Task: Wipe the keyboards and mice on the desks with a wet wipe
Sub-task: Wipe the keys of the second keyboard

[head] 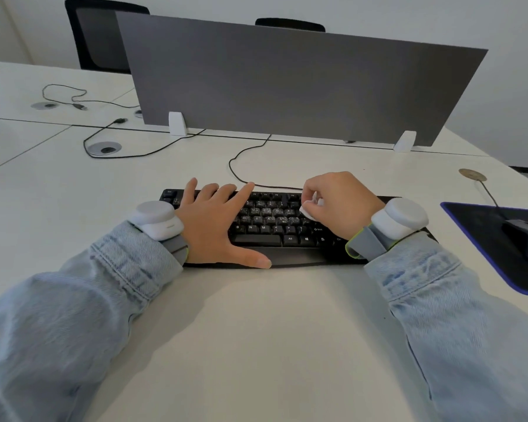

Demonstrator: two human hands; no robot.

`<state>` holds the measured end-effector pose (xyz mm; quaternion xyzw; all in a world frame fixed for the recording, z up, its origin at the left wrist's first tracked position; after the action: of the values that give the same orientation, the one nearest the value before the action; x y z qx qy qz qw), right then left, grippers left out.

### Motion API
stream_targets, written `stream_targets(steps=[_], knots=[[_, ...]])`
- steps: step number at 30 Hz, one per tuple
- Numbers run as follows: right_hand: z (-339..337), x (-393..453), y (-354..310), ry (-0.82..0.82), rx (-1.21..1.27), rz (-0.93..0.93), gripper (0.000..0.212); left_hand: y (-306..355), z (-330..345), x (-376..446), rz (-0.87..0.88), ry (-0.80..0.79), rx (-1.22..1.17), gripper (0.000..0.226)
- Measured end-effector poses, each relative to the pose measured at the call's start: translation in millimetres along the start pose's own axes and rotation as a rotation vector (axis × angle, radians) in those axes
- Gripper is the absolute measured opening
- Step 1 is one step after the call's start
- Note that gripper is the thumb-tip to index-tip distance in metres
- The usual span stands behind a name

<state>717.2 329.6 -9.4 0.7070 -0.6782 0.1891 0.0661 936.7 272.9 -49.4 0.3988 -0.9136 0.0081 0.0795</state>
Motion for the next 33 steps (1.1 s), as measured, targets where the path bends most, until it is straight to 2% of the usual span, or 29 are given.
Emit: stream_targets(steps=[3,8,12,16,20,25,29,33], knots=[[-3.7,0.1,6.5,0.06,0.013,0.016,0.012,-0.5,-0.2,0.2,0.001,0.0,0.004,0.143],[-3.1,-4.9,1.4,-0.067,0.032,-0.038,0.008,-0.7,1.1,-0.1,0.001,0.007,-0.006,0.142],[-9.2,-5.7,4.1,-0.042,0.018,-0.025,0.006,-1.2,3.0,0.6,0.0,0.024,-0.002,0.143],[-6.0,-8.6,-2.8,-0.099,0.037,-0.062,0.007,0.5,3.7,0.0,-0.011,0.064,0.016,0.144],[-12.1,-7.5,3.4,-0.027,0.024,-0.01,0.007,1.7,3.2,-1.2,-0.008,0.093,0.023,0.145],[-6.4,-11.2,4.2,-0.13,0.097,-0.004,0.01,-0.4,6.9,-0.1,0.0,0.099,0.025,0.145],[-8.5,-8.2,9.6,-0.023,0.093,0.01,0.008,0.7,6.3,1.9,-0.002,0.077,0.019,0.144],[-5.2,-8.2,2.6,-0.076,0.048,0.002,0.007,1.0,3.0,0.2,-0.002,0.068,0.027,0.143]])
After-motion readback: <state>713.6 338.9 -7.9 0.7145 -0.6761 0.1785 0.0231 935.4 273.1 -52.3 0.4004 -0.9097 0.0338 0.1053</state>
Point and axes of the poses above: each hand's wrist, its own x-axis towards the middle knuckle, its own z-axis out of the palm, y = z × x, the point moved 2 cm from there along x, towards the middle knuckle, and after that the axes turned 7 degrees about y, right-handed, at the moved point
